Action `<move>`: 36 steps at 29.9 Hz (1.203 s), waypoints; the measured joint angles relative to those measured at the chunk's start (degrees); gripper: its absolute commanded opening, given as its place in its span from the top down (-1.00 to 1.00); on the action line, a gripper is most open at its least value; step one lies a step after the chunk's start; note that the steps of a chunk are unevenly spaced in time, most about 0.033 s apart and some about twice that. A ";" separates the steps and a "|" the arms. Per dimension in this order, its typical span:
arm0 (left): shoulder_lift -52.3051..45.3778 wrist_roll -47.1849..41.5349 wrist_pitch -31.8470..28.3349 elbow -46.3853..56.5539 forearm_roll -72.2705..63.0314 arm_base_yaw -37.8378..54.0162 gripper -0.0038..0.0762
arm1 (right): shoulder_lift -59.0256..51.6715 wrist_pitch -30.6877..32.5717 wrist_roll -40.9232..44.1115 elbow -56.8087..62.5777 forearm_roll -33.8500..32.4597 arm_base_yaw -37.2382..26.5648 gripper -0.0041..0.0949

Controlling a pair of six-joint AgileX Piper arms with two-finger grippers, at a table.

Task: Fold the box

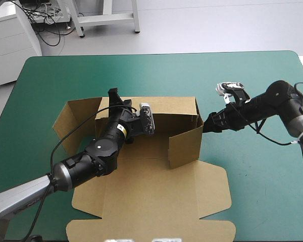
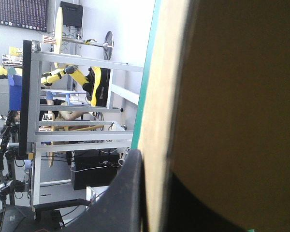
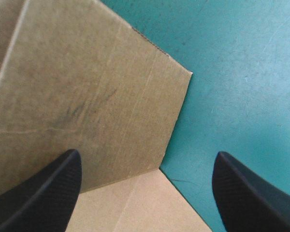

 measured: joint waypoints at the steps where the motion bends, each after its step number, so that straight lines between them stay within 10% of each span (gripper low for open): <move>1: 0.00 0.00 0.00 0.00 0.00 0.00 0.98 | -0.43 -0.61 -0.76 1.27 0.40 0.00 -0.48; 24: 0.00 0.93 -0.11 -0.04 -0.25 0.00 0.98 | -8.75 -8.58 -20.51 14.53 10.37 3.62 -0.48; 36: 0.00 6.76 0.01 -0.72 -5.84 0.00 0.98 | -8.80 -24.57 -16.83 14.77 1.18 16.31 -0.48</move>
